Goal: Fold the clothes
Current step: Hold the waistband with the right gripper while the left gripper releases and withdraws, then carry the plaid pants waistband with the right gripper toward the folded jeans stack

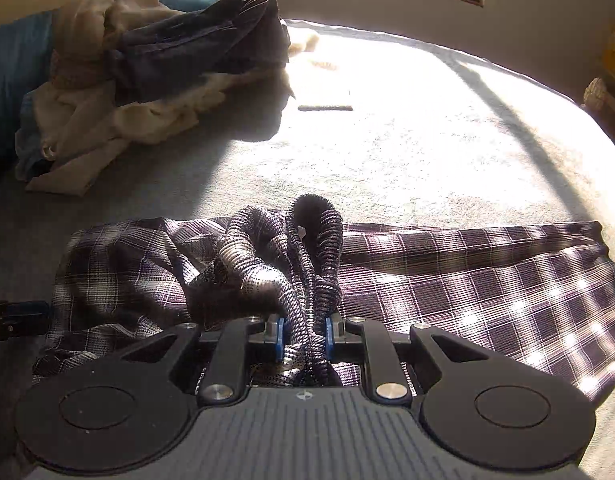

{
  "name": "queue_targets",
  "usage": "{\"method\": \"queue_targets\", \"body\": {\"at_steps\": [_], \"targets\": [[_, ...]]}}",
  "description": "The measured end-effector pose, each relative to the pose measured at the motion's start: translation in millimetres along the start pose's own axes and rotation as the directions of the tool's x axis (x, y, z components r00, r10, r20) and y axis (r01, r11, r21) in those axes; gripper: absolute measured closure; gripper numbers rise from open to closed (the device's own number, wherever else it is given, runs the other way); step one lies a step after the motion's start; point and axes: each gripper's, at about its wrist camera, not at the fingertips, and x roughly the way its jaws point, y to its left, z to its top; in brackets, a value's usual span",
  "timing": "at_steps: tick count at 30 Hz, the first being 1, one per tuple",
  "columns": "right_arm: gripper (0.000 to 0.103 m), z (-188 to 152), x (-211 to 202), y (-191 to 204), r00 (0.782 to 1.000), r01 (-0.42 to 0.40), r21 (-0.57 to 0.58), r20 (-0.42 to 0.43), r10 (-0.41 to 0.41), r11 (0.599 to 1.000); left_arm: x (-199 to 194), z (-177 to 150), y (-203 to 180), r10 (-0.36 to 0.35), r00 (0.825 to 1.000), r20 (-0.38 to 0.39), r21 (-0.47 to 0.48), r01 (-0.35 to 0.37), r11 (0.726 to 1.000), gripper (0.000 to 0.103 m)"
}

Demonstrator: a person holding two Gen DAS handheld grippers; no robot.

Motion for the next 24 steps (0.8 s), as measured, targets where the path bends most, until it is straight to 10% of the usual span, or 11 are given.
{"method": "queue_targets", "body": {"at_steps": [24], "targets": [[0.084, 10.7, 31.1, -214.8, 0.912, 0.411, 0.036, -0.023, -0.41, 0.911, 87.7, 11.4, -73.2, -0.103, 0.987, -0.126, 0.171, 0.124, 0.978, 0.027]]}}
